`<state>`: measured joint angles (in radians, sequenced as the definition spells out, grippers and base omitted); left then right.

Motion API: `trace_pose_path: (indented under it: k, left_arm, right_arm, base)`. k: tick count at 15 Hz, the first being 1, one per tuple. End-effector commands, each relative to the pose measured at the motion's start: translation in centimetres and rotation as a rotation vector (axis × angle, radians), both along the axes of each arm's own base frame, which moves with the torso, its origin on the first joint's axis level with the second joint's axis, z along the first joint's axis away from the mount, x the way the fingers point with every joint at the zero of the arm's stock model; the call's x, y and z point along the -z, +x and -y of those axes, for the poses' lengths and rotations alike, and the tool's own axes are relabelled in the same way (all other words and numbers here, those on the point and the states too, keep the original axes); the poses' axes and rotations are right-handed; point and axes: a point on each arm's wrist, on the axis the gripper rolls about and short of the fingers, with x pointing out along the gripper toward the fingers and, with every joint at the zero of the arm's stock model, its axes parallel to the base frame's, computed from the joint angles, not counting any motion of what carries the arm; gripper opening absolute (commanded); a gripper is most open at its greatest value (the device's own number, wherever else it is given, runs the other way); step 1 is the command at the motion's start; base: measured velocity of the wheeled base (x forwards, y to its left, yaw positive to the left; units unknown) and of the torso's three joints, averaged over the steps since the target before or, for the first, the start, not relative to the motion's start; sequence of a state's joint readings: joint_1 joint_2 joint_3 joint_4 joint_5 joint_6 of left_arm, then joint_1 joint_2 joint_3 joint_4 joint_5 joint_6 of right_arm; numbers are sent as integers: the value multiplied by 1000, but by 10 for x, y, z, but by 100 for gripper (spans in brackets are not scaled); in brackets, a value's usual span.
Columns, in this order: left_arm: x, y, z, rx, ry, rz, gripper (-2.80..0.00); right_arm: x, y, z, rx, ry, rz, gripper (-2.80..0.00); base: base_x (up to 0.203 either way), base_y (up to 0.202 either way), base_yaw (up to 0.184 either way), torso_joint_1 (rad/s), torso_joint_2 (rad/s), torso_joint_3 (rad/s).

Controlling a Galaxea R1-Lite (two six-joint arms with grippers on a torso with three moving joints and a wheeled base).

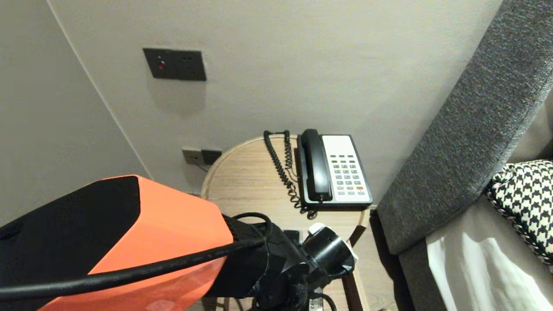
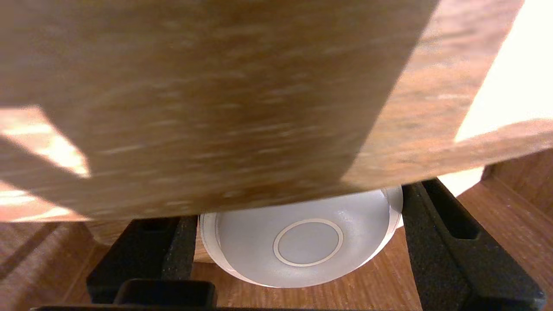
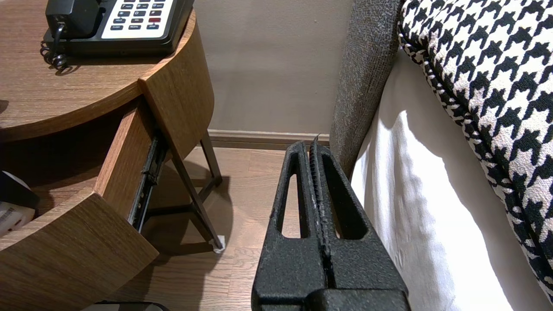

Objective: Take the remote control out of the drawer one by one and place them on the table

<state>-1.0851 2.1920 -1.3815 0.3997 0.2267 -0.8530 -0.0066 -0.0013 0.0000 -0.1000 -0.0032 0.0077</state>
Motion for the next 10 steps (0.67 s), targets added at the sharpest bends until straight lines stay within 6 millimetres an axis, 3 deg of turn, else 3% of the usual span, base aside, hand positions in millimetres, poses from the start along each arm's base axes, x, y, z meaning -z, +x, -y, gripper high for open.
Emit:
trace_pose_path:
  k: [1, 10]
  left_arm:
    - [-12, -1, -1, -1, -26, 16, -280]
    - [-42, -19, -21, 36, -58, 32, -280]
  right_arm:
    - [11, 3, 0, -1, 0, -38, -280]
    - [11, 3, 0, -1, 0, -38, -280]
  base:
    - [0, 0, 0, 0, 0, 0]
    - [0, 0, 0, 0, 0, 0]
